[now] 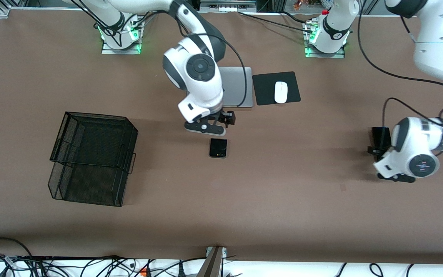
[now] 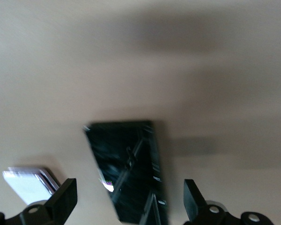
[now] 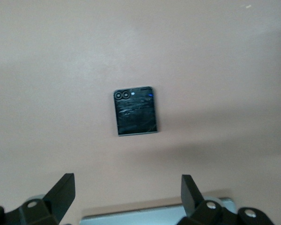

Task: Place phones with both arms
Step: 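Grasp the flip phone with the right gripper while the left gripper grasps the tall phone, then carry the flip phone to the basket while the left gripper carries the tall phone, then release the flip phone into the basket while the left gripper releases the tall phone, then grasp the tall phone with the right gripper while the left gripper grasps the white phone, then carry the tall phone into the basket while the left gripper carries the white phone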

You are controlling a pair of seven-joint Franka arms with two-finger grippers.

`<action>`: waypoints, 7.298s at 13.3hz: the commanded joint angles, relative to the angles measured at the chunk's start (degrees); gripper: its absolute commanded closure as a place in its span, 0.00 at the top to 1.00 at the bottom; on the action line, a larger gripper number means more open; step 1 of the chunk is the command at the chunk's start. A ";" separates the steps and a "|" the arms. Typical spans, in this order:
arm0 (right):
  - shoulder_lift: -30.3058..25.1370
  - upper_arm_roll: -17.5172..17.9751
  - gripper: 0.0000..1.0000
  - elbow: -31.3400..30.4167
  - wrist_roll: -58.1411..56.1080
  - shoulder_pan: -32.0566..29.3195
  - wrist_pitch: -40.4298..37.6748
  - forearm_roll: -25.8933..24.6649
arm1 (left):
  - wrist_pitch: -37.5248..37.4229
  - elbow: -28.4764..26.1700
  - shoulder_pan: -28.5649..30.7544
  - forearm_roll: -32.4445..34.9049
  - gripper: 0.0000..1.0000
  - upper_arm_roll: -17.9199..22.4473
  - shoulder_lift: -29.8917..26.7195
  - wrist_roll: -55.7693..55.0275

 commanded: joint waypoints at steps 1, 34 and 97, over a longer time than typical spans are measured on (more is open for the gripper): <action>5.68 -0.86 1.00 1.69 1.51 1.59 5.13 -2.68 | 4.80 -2.91 3.76 -1.13 1.00 -2.04 -1.24 3.72; -20.40 -19.80 0.19 -19.91 -42.73 -13.79 -10.60 0.82 | -18.00 10.53 -19.67 -38.02 0.23 -8.38 1.03 -9.62; 1.94 -19.23 0.00 1.42 -20.38 10.40 -1.67 12.96 | -18.77 7.25 12.86 -11.25 0.41 -9.78 -5.11 10.27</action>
